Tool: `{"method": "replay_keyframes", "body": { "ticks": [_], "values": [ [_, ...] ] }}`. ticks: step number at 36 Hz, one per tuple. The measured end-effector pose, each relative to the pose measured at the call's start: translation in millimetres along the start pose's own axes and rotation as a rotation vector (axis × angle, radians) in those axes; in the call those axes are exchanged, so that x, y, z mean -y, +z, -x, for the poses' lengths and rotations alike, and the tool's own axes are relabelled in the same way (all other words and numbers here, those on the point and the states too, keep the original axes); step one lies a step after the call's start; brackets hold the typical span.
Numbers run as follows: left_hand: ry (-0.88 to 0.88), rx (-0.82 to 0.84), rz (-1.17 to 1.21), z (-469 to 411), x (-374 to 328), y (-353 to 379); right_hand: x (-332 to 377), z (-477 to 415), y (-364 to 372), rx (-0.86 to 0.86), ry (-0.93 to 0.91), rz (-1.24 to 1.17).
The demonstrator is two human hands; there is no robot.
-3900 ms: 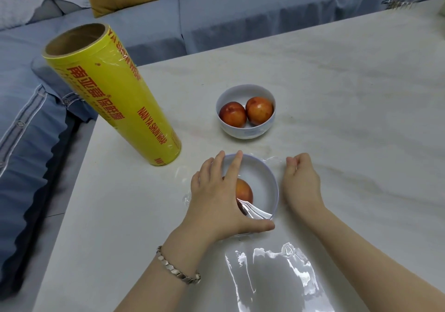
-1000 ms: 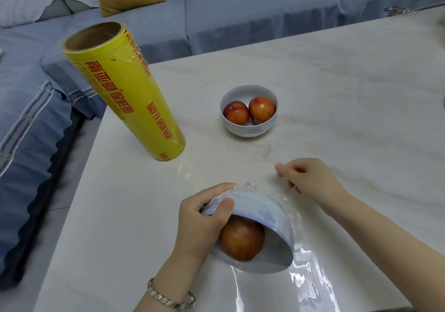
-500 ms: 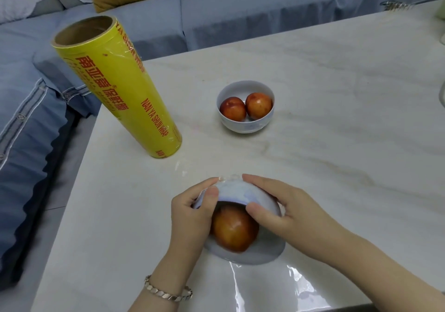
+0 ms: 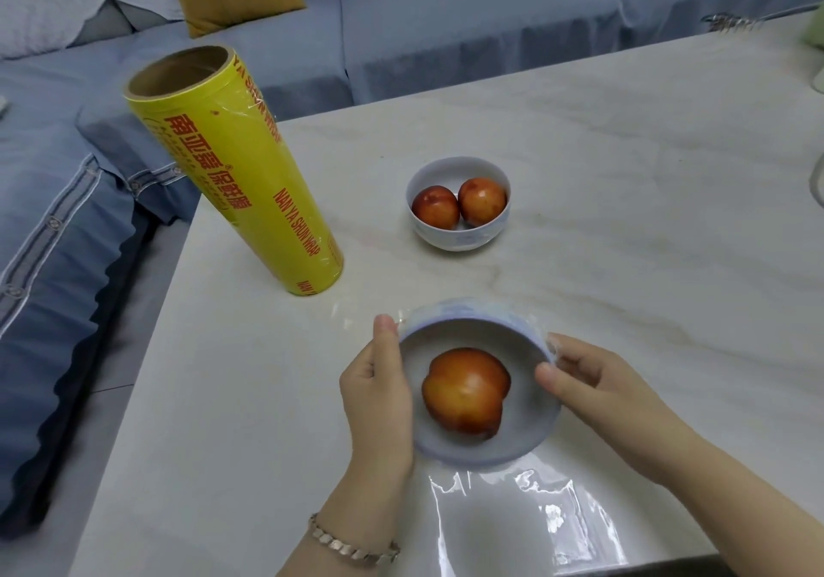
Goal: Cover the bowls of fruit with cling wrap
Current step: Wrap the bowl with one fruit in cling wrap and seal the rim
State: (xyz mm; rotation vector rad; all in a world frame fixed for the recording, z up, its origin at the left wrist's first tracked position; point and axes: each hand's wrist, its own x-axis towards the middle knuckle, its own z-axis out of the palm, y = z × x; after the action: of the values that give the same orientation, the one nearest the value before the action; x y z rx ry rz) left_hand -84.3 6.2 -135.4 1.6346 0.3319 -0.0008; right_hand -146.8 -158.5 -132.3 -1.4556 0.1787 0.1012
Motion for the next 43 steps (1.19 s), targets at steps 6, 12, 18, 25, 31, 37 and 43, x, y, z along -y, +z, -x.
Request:
{"method": "replay_keyframes", "body": {
  "ticks": [6,12,18,25,31,37,43],
  "values": [
    [-0.125,0.121,0.023,0,-1,6,9,-5,-11,-0.023,0.016,0.081],
    [0.036,0.364,-0.266,-18,-11,-8,1,-11,-6,-0.057,0.084,0.065],
    [0.273,0.655,-0.430,-27,-21,-14,5,-15,4,-0.023,0.001,0.210],
    [0.219,0.702,-0.384,-28,-15,-10,22,-23,2,-0.035,0.040,0.227],
    [0.220,0.649,-0.388,-21,-17,-7,42,-39,2,-0.017,0.070,0.437],
    [0.282,0.636,-0.472,-20,-19,-6,51,-49,-7,0.020,0.151,0.365],
    [0.324,0.671,-0.488,-17,-24,-3,57,-55,-14,-0.020,0.248,0.277]
  ]
}}
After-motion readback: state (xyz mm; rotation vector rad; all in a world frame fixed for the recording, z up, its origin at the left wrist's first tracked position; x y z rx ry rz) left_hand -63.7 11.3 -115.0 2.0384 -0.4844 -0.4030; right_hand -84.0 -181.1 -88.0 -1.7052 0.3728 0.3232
